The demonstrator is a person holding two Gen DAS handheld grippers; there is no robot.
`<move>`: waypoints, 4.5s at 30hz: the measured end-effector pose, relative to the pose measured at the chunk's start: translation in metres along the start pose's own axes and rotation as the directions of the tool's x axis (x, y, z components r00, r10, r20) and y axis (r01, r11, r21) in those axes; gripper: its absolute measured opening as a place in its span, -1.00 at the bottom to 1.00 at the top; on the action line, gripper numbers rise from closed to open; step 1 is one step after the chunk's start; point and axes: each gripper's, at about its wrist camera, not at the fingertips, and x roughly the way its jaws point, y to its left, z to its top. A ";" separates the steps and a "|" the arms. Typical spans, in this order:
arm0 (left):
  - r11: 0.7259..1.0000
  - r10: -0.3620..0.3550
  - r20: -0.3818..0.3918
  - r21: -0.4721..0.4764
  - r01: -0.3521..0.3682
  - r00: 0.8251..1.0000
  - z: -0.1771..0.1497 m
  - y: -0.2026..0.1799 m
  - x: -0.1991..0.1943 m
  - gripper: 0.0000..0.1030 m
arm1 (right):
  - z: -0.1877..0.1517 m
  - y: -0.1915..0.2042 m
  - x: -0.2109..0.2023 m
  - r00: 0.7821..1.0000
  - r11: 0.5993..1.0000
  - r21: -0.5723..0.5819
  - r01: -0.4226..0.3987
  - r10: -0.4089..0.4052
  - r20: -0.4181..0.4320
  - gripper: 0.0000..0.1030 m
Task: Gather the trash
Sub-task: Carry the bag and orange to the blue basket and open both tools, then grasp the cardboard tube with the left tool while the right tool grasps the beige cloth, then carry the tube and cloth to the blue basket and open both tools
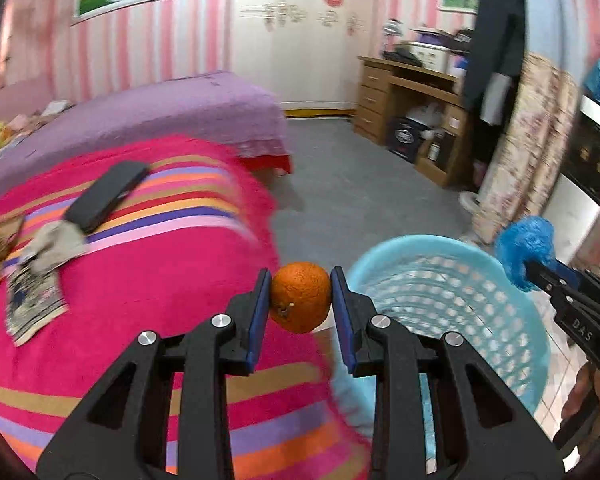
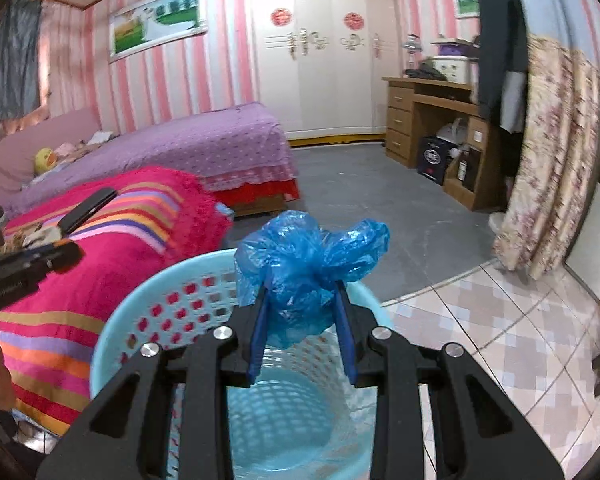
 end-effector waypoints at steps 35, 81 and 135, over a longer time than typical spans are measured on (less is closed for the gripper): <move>0.994 0.107 0.050 -0.034 -0.106 0.993 0.000 0.058 -0.030 0.89 | -0.003 0.005 0.001 0.996 0.994 0.055 0.092 -0.092 0.008 0.91; 0.758 0.504 -0.219 -0.351 -0.549 0.835 -0.102 0.453 -0.127 0.89 | -0.005 0.357 0.049 0.989 0.959 -0.241 -0.150 0.143 -0.045 0.91; 0.855 0.449 -0.051 -0.266 -0.446 0.892 -0.032 0.352 -0.105 0.24 | 0.017 0.340 0.041 0.965 0.951 -0.169 -0.258 0.246 -0.086 -0.57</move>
